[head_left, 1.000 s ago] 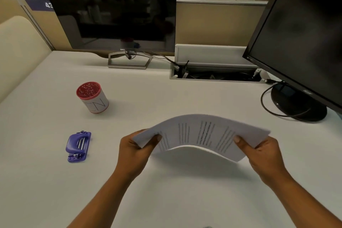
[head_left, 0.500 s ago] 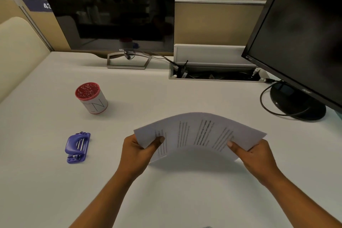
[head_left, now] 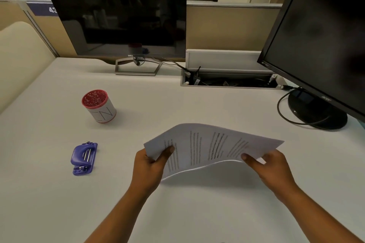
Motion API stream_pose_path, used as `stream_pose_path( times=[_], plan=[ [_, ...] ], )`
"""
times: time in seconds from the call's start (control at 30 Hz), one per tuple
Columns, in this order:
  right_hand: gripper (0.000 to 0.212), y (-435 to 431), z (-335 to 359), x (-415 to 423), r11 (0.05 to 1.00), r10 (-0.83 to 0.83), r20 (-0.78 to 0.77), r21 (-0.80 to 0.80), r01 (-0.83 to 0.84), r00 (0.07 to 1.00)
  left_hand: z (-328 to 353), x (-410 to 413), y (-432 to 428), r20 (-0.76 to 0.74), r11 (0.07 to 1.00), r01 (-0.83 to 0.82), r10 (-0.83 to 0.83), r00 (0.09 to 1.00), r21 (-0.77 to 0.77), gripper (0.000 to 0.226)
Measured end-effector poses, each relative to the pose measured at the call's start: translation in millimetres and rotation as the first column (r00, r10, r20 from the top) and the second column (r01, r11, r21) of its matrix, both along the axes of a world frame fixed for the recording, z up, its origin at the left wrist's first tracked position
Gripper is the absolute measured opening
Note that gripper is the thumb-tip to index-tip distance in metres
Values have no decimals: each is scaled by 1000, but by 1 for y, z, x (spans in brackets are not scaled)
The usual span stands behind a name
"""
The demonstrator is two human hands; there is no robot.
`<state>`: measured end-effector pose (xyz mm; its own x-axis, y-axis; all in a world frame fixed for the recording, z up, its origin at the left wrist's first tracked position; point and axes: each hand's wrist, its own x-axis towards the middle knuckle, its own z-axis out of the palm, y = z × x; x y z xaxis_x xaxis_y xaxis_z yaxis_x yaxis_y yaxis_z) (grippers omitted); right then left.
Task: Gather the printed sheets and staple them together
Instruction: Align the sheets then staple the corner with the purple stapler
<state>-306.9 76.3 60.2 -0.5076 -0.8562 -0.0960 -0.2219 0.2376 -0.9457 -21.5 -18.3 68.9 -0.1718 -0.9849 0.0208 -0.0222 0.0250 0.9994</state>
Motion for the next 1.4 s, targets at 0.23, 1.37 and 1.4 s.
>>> stream_pose_path(
  times=[0.23,1.37,1.4],
  plan=[
    [52,11,-22,20,969,-240,578,87,233,780,4,-12,12,-260,974,-85,140,955,209,12],
    [21,-17,50,38,962,148,69,-241,-128,987,39,-25,-3,-57,991,68,-75,996,-113,14],
    [19,-17,46,38,967,142,75,-222,-122,987,37,-25,-2,-55,993,72,-78,995,-98,15]
  ],
)
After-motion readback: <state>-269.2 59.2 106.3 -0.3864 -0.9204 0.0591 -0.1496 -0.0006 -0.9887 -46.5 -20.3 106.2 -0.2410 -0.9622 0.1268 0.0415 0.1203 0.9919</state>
